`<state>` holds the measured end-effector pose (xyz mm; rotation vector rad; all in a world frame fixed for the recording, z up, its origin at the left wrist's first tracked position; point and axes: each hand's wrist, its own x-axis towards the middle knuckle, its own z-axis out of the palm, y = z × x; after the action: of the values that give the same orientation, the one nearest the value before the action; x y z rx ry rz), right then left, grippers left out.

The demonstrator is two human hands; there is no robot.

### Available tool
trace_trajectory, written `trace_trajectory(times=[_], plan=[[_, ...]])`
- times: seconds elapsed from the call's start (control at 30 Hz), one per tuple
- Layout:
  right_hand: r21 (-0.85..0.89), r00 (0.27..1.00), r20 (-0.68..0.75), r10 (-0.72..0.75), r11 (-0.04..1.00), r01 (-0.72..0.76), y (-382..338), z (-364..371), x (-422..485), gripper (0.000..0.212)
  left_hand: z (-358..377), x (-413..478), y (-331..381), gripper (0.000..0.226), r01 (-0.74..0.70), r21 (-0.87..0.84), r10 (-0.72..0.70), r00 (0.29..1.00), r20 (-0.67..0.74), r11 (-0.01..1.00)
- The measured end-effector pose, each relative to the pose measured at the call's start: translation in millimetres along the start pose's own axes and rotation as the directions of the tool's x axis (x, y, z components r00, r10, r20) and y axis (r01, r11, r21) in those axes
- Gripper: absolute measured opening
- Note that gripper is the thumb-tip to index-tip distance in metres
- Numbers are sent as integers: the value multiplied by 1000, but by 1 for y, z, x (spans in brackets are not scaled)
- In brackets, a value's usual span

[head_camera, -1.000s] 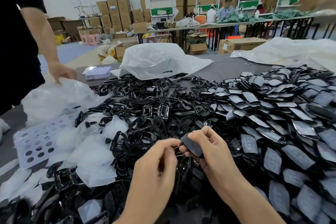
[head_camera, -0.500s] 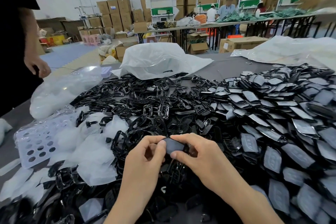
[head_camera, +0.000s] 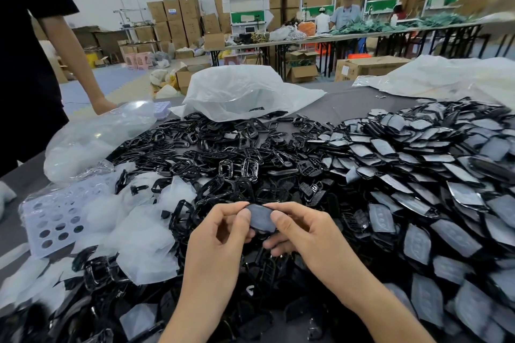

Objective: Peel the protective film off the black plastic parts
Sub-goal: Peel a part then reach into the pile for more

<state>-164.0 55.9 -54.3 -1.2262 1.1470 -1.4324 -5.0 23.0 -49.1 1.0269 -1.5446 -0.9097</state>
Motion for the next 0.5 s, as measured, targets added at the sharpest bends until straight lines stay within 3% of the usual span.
trace_trajectory(times=[0.23, 0.37, 0.5], plan=[[-63, 981, -182, -74, 996, 64, 5, -3, 4, 13, 5, -1, -2, 8, 88, -69, -81, 991, 102, 994], [-5, 995, -88, -38, 999, 37, 4, -4, 5, 17, 5, -1, -2, 7, 82, -33, -79, 994, 76, 996], [29, 995, -104, -9, 1000, 12, 3, -6, 5, 16, 5, -2, 0, 7, 62, -33, -59, 994, 87, 998]])
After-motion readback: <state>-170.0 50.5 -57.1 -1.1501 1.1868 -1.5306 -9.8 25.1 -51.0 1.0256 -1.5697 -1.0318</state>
